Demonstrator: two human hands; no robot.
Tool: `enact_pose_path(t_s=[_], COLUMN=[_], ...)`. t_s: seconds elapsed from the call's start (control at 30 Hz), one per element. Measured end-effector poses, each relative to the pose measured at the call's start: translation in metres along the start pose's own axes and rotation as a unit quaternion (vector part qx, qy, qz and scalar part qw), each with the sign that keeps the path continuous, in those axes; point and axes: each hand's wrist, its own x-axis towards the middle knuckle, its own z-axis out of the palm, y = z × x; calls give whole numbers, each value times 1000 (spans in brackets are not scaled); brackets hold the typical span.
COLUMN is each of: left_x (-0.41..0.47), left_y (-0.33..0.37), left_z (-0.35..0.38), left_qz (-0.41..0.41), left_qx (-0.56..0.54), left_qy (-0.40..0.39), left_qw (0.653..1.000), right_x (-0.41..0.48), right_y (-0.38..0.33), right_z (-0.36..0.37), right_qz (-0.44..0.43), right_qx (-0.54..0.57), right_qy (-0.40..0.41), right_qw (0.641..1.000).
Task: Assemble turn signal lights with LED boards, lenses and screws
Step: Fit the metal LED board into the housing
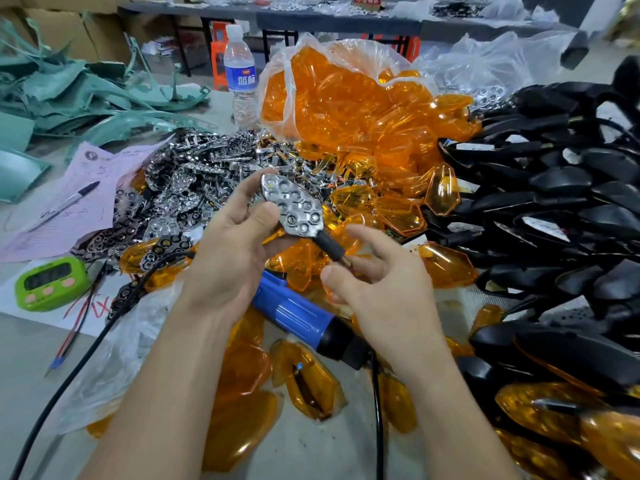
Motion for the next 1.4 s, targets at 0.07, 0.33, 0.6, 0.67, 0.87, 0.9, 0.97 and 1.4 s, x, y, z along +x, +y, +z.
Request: enact_pose_path(t_s=[0.07,0.33,0.6,0.67,0.87,0.9,0.97,1.4], left_x=[1,-3,-2,-1,-2,-2,-2,-3], left_y=[2,4,3,1,1,1,0,1], left_z=[-2,6,10,10,8,8,9,11], left_qz=[-3,1,4,11,24,29,33,24], left_qx=[-33,-120,-112,-100,-80,-81,-81,-100], left_qy=[33,74,97,97,82,77,69,80], left_qw=[999,990,989,990,993,993,994,992], right_x=[-2,-6,-9,-10,-13,-13,-13,-15], right_y=[-2,0,1,1,2,3,3,-5], right_z=[3,15,18,22,30,30,30,23], right_qz=[22,9,-65,-59,-42,-31,-5,-24], right_qx=[-1,-126,-227,-233,-201,-181,-136,-74], right_qy=[-34,-39,22,40,79,76,74,32], right_qw=[999,991,972,970,976,980,988,996])
